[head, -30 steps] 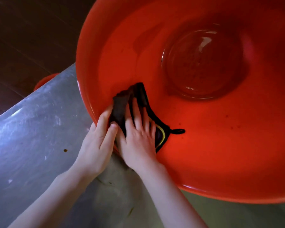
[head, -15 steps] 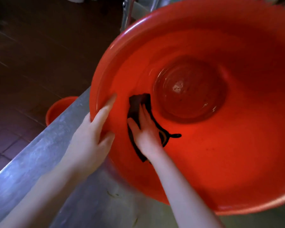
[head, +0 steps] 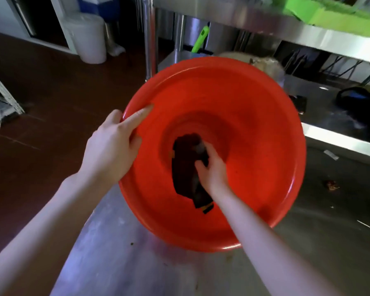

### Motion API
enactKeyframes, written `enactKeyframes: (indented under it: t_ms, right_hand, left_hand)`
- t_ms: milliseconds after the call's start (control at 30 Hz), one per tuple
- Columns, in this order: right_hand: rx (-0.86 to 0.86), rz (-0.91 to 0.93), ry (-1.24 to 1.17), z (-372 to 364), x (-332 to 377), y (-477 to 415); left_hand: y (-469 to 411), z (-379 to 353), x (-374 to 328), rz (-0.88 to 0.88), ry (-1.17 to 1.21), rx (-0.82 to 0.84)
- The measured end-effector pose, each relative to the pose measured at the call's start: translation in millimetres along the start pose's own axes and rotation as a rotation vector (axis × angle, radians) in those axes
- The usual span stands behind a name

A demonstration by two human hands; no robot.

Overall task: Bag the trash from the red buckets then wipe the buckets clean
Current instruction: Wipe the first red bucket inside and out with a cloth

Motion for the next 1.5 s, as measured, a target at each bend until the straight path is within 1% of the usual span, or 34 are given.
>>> enactKeyframes:
  t_ms: [133,233,267,300,333,367,433,467,500,600,700,800,867,933,1067,1133,1200,1267,1300,1400,1500]
  right_hand:
    - [-0.154,0.044,0.034,33.4,4.8,-19.8]
    - [-0.288,0.213,0.113,43.7,19.0,-38.9]
    - [-0.3,0.271,0.161,42.0,22.2,-47.2]
    - [-0.249,0.309,0.215,37.0,23.5,-56.5]
    - [-0.126,0.317,0.294,29.2,22.4,-67.8]
    - [0.049,0.279,0.424,19.9,17.7,-79.8]
    - [0.391,0.116,0.738,3.6,-2.0,-96.3]
    - [0.502,0.068,0.837,-1.6,-11.7,-100.3]
    - [0.558,0.068,0.883,-5.8,-18.8,-102.3]
    - [0.603,0.18,0.91,-17.5,-29.1,-99.7]
    - [0.662,0.23,0.96,-30.1,-37.8,-98.3]
    - [0.647,0.289,1.001,-45.1,-43.8,-104.8]
    - [0.662,0.372,1.082,-60.3,-49.1,-108.5]
    - [0.702,0.414,1.149,-77.9,-57.7,-109.6]
    - [0.752,0.459,1.122,-117.5,-72.3,-98.0]
    - [0.79,0.485,1.106,-128.3,-76.2,-94.0]
    - [0.776,0.53,1.109,-126.7,-75.7,-102.2]
    - [0.693,0.582,1.103,-122.8,-67.8,-118.5]
    - [0.631,0.576,1.082,-121.1,-62.0,-127.5]
    - [0.512,0.422,1.022,-116.0,-46.1,-156.5]
    - [0.418,0.287,0.989,-96.6,-47.6,-175.4]
  left_hand:
    - [-22.9,7.4,-6.5,-0.048,-0.086,-0.027]
    - [-29.1,3.1,-10.4,-0.04,-0.108,-0.029]
    - [-29.7,1.2,-11.5,-0.036,-0.112,-0.031]
    - [-29.7,0.1,-12.6,-0.031,-0.115,-0.034]
    - [-30.1,-0.9,-13.0,-0.024,-0.122,-0.036]
    - [-31.0,-1.6,-13.3,-0.019,-0.129,-0.039]
    - [-34.3,-2.1,-14.6,-0.022,-0.124,-0.046]
    - [-36.9,-1.8,-15.0,-0.023,-0.114,-0.047]
    - [-40.0,-1.2,-14.5,-0.021,-0.101,-0.049]
    - [-52.0,1.7,-11.8,-0.024,-0.096,-0.055]
    - [-65.0,7.4,-8.4,-0.058,-0.139,-0.058]
    - [-71.0,9.2,-5.8,-0.102,-0.184,-0.053]
    - [-71.1,7.5,-4.0,-0.1,-0.208,-0.047]
    - [-69.6,4.7,-3.9,-0.095,-0.234,-0.057]
    - [-68.1,1.4,-1.3,-0.103,-0.255,-0.073]
    - [-65.2,2.2,4.0,-0.077,-0.236,-0.079]
    - [-59.8,3.6,4.9,-0.059,-0.232,-0.09]
    - [-53.7,2.3,-0.5,-0.049,-0.235,-0.094]
    - [-51.8,1.2,-4.5,-0.042,-0.237,-0.095]
    - [-50.6,-0.2,-11.0,-0.024,-0.264,-0.09]
    - [-51.2,0.8,-11.6,-0.009,-0.275,-0.085]
Point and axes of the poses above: each hand's wrist, its own y-axis away from the middle knuckle, its own z-axis out of the back of the hand, x = y × z, the point moved 3 cm from there along -y, towards the middle knuckle, and after that the axes turned 4 degrees about x, right-handed, at the moved point
